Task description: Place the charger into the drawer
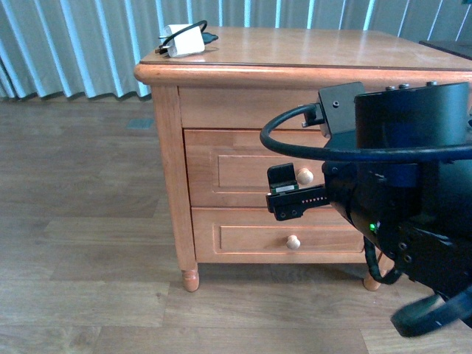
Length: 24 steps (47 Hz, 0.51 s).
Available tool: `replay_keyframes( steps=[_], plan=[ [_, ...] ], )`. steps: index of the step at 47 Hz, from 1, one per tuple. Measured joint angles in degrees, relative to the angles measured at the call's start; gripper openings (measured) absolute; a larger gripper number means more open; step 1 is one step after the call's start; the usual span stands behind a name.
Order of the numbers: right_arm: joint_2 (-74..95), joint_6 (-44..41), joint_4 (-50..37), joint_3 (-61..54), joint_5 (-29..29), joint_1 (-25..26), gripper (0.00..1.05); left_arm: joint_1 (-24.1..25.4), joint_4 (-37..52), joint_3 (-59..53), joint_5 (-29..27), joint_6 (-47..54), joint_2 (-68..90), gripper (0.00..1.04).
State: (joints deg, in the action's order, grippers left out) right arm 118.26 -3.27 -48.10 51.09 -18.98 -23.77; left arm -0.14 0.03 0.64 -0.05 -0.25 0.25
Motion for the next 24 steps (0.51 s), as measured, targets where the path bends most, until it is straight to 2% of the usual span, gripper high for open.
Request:
replay_keyframes(
  steps=[24],
  plan=[
    [13.0, 0.0, 4.0, 15.6, -1.6, 1.4, 0.96, 0.0, 0.0, 0.0, 0.0, 0.0, 0.0, 0.99]
  ],
)
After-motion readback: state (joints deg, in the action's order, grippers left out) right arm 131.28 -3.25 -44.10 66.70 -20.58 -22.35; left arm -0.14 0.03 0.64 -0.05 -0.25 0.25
